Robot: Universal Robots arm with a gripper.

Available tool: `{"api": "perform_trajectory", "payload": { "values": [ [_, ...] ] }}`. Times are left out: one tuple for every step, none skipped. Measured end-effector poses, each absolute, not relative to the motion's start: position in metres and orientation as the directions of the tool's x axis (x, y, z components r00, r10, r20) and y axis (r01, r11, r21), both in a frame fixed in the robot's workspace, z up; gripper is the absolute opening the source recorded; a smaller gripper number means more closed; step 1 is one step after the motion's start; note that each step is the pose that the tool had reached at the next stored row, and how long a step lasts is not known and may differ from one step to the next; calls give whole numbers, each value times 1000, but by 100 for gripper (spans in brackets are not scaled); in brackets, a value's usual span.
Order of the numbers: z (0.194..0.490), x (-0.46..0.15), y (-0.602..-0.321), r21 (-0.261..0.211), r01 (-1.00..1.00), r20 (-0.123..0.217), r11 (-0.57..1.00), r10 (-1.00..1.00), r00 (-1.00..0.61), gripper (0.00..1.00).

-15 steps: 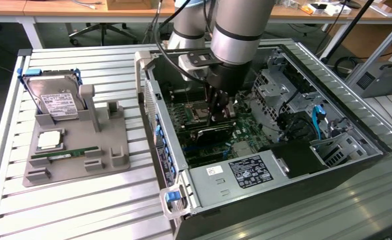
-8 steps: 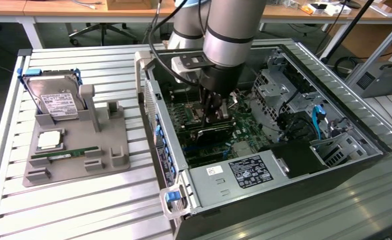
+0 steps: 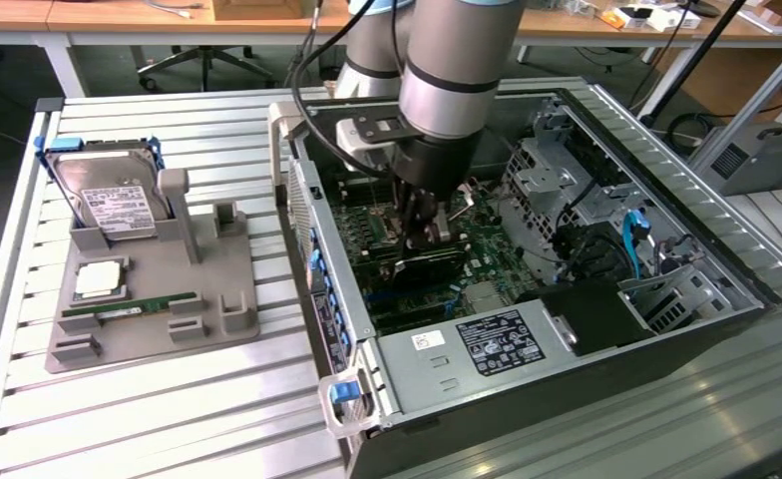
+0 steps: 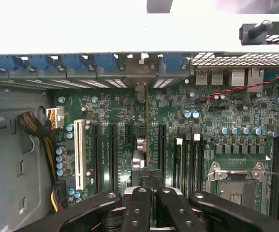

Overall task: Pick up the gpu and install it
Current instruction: 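Press down on the gpu until it lock into place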

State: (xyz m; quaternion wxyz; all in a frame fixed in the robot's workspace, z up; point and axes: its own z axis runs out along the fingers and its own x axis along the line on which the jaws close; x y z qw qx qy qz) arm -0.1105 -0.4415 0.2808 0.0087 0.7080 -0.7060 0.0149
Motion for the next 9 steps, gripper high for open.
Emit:
{"api": "perform_trajectory", "payload": {
  "values": [
    [280,-111,-442,-9,-1000,34,-3,-999,3,11],
    [279,-112,-442,-9,-1000,34,-3,-999,3,11],
    [279,-112,-442,-9,-1000,34,-3,-999,3,11],
    [278,-113,-442,-9,-1000,35,-3,-999,3,11],
    [277,-113,-442,-9,-1000,35,-3,-999,3,11],
    [277,-113,-442,-8,-1000,36,-3,-999,3,11],
    [277,-114,-442,-8,-1000,36,-3,-999,3,11],
    [276,-114,-442,-8,-1000,36,-3,-999,3,11],
    [276,-114,-442,-9,-1000,36,-3,-999,3,11]
  ]
}}
